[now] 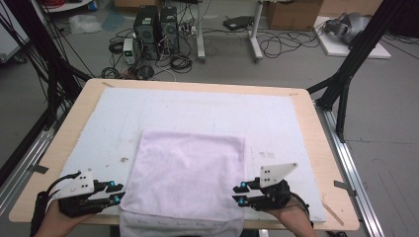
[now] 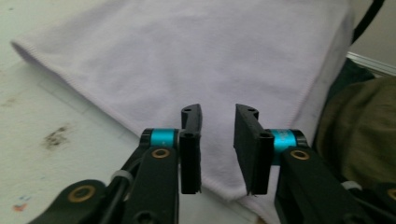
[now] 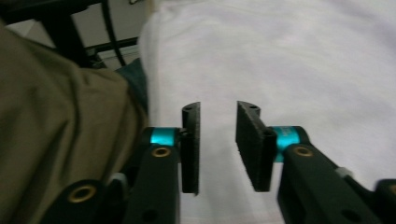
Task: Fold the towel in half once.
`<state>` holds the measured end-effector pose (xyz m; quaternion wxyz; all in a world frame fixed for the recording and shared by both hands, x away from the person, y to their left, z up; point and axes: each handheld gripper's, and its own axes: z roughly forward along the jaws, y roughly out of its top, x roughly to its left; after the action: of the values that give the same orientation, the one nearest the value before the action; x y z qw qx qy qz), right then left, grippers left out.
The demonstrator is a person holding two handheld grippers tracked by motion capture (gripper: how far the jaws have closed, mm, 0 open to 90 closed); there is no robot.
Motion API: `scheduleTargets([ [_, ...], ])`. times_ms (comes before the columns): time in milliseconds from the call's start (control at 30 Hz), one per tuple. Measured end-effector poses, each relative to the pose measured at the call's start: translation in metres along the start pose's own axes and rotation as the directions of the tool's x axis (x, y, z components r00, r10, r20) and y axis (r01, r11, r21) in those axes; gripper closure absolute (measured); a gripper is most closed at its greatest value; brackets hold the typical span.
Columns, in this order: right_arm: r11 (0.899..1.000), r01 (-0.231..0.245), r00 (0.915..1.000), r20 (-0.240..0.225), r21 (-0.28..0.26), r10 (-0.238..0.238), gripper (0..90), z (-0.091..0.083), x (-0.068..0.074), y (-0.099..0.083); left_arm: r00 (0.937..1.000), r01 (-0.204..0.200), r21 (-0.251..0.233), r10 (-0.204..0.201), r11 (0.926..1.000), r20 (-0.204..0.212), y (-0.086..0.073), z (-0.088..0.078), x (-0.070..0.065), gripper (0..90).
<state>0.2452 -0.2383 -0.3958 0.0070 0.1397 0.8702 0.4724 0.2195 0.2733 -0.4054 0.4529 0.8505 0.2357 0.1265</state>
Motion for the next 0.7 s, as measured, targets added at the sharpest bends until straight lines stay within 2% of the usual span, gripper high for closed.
scheduleTargets([
  [167,0.999,-0.043,0.9955,0.085,0.011,0.042,61.5,0.004,-0.043,0.008,0.9995,0.009,-0.018,-0.009,0.9998,-0.029,0.015,0.020,0.027,62.6],
  [267,0.997,-0.075,0.9851,0.157,0.028,0.070,60.2,0.009,-0.072,0.009,0.9987,0.028,-0.028,-0.029,0.9992,-0.041,0.023,0.038,0.043,60.4],
  [367,0.994,-0.112,0.9762,0.188,0.007,0.109,59.3,0.015,-0.096,0.010,0.9972,0.057,-0.011,-0.058,0.9983,-0.048,0.030,0.058,0.062,58.1],
  [433,0.994,-0.107,0.9721,0.212,0.024,0.099,58.0,0.019,-0.108,0.012,0.9941,0.074,0.003,-0.073,0.9973,-0.081,0.035,0.071,0.075,55.7],
  [467,0.993,-0.112,0.9707,0.217,0.029,0.103,57.1,0.020,-0.114,0.013,0.9908,0.090,0.001,-0.089,0.9960,-0.102,0.038,0.076,0.082,54.3],
  [500,0.993,-0.117,0.9690,0.222,0.031,0.107,55.6,0.021,-0.121,0.015,0.9878,0.115,-0.009,-0.115,0.9934,-0.105,0.040,0.080,0.090,53.9],
  [567,0.990,-0.140,0.9662,0.222,0.030,0.130,53.7,0.021,-0.133,0.020,0.9818,0.113,-0.005,-0.112,0.9936,-0.153,0.047,0.086,0.103,53.7],
  [700,0.987,-0.158,0.9592,0.243,0.035,0.145,50.3,0.020,-0.154,0.026,0.9743,0.152,-0.012,-0.152,0.9884,-0.167,0.059,0.096,0.130,53.5],
])
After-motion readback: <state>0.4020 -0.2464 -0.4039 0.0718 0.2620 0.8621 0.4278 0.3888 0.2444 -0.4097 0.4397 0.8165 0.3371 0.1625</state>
